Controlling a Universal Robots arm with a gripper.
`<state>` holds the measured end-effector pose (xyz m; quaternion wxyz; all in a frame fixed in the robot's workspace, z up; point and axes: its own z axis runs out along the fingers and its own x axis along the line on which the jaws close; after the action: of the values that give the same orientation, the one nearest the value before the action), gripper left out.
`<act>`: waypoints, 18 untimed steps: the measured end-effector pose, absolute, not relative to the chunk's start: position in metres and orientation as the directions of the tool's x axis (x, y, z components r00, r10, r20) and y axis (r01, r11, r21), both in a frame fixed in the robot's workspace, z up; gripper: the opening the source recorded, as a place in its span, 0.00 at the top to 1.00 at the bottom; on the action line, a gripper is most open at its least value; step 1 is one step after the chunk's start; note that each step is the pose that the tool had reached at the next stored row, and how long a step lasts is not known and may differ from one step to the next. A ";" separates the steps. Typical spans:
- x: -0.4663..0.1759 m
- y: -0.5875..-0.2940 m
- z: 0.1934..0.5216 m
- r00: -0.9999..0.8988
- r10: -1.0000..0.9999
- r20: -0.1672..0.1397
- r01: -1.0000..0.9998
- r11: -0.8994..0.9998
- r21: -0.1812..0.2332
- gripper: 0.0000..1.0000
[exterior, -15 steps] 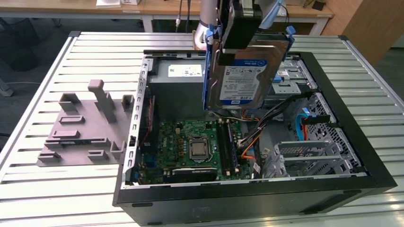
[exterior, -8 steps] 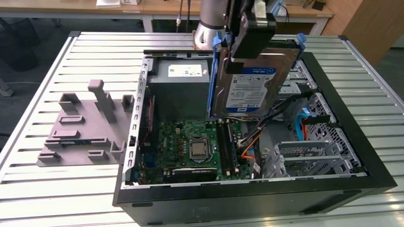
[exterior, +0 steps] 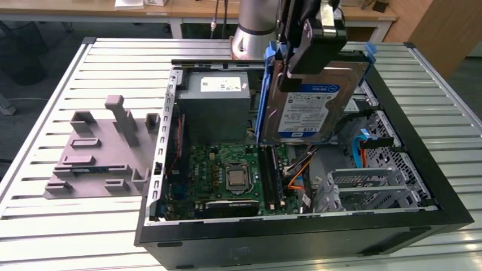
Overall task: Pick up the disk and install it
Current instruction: 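Insert the disk into the insertion slot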
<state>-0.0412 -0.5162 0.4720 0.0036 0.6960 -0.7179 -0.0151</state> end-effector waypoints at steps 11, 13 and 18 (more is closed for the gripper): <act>-0.034 -0.533 0.470 -0.032 -0.999 -0.014 -0.999 0.031 0.027 0.64; -0.031 -0.534 0.469 -0.032 -0.999 -0.013 -0.999 0.031 0.027 0.64; -0.030 -0.545 0.468 -0.032 -0.999 -0.013 -0.999 0.031 0.027 0.64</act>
<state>-0.0298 -0.5448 0.4678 0.0044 0.6958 -0.7181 -0.0142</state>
